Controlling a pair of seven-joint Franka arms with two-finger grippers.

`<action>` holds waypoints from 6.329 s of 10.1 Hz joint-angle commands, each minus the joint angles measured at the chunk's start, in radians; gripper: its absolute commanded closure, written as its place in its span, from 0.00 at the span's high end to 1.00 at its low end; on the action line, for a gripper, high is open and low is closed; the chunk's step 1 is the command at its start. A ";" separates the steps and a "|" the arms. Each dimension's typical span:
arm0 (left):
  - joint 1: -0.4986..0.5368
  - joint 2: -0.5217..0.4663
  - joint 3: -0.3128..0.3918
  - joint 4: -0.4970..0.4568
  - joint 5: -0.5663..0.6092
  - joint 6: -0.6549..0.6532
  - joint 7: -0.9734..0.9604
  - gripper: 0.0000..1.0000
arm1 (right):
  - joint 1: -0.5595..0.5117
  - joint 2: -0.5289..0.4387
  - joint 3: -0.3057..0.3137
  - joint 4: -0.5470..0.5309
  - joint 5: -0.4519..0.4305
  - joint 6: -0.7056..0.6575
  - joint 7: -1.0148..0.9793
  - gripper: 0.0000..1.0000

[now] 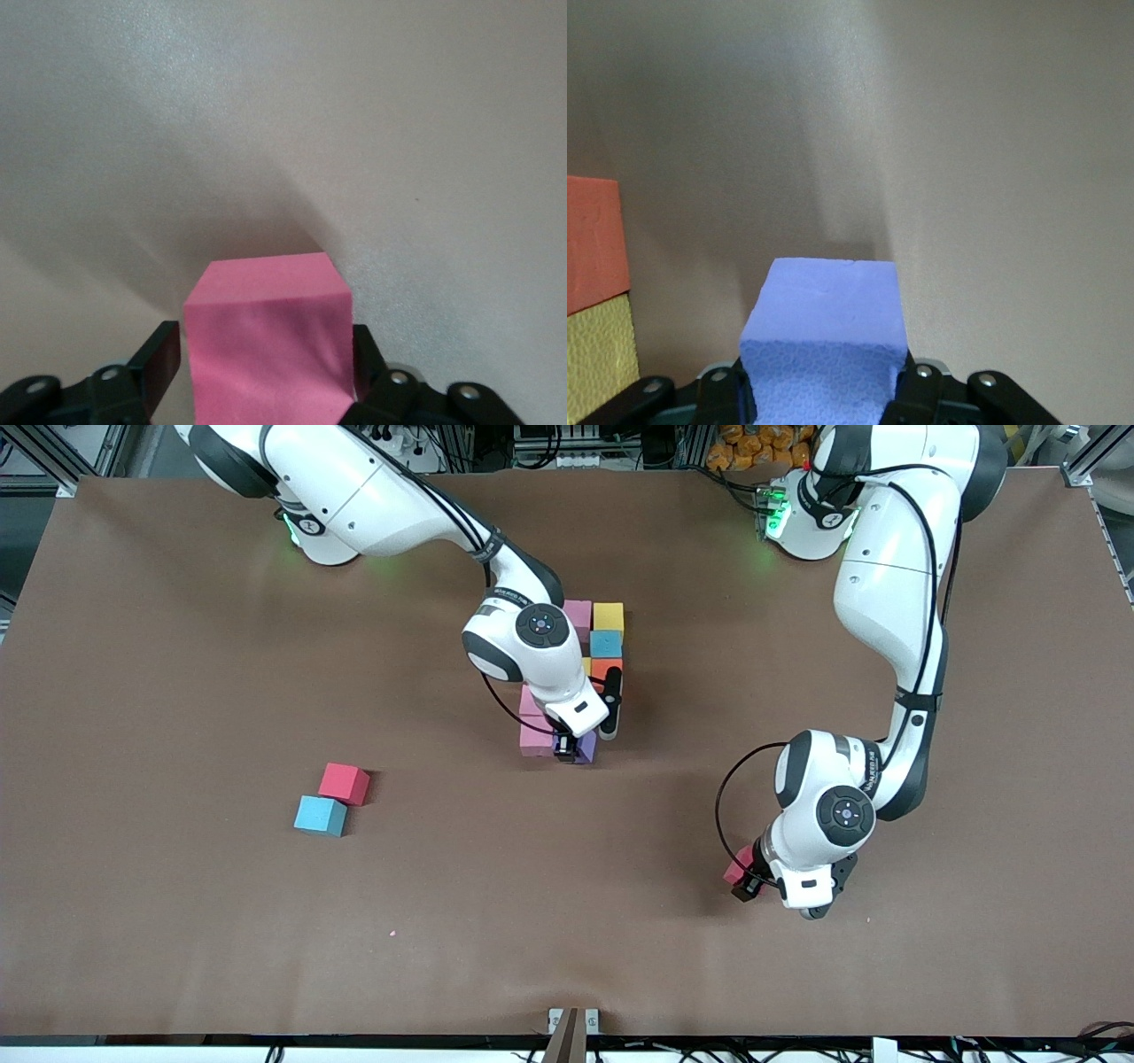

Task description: Form number 2 with 11 blocks

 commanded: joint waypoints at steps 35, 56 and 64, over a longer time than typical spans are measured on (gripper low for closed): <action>-0.307 -0.207 -0.045 -0.348 0.147 0.069 -1.133 0.58 | -0.603 -0.742 -0.192 -0.136 0.456 -0.608 0.161 1.00; -0.444 -0.206 -0.046 -0.397 0.147 0.108 -1.204 0.58 | -0.755 -0.738 -0.215 0.107 0.363 -0.899 0.371 1.00; -0.458 -0.207 -0.048 -0.410 0.147 0.109 -1.233 0.68 | -0.758 -0.735 -0.215 0.107 0.364 -0.897 0.371 1.00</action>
